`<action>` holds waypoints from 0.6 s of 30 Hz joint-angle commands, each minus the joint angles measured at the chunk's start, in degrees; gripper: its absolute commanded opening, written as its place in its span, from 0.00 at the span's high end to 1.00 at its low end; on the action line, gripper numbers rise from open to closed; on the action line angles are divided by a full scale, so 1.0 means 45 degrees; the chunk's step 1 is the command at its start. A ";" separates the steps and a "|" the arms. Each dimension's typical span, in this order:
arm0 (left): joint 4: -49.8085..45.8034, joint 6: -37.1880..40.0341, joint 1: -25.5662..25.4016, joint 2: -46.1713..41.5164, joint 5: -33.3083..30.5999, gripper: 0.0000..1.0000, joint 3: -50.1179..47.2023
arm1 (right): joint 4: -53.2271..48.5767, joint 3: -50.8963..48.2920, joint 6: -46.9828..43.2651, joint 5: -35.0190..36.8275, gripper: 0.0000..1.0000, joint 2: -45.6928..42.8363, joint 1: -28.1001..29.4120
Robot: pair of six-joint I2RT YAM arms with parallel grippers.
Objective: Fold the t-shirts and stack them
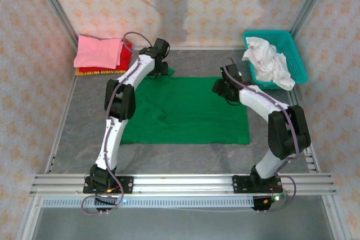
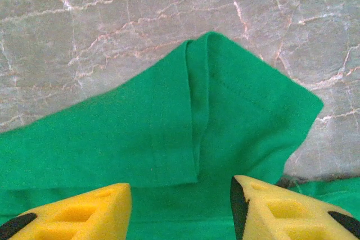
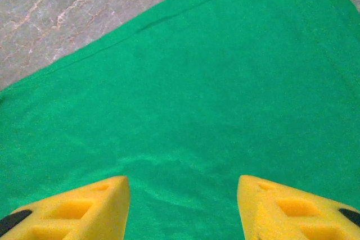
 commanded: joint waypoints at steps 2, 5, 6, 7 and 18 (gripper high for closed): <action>-0.1090 0.0547 0.0048 0.0817 -0.0710 0.52 0.1404 | -0.0235 -0.0229 -0.0257 0.0462 0.46 -0.0539 -0.0050; -0.1210 0.0620 0.0071 0.1199 -0.0466 0.52 0.1910 | -0.0246 -0.0258 -0.0258 0.0478 0.46 -0.0628 -0.0054; -0.1148 0.0622 0.0071 0.1251 -0.0331 0.52 0.1912 | -0.0227 -0.0269 -0.0248 0.0480 0.46 -0.0625 -0.0067; -0.1126 0.0603 0.0081 0.1300 -0.0245 0.51 0.1911 | -0.0215 -0.0293 -0.0258 0.0479 0.46 -0.0648 -0.0080; -0.1284 0.0566 0.0168 0.1897 -0.0439 0.69 0.2008 | -0.0054 -0.0591 -0.0243 0.0382 0.46 -0.0674 -0.0105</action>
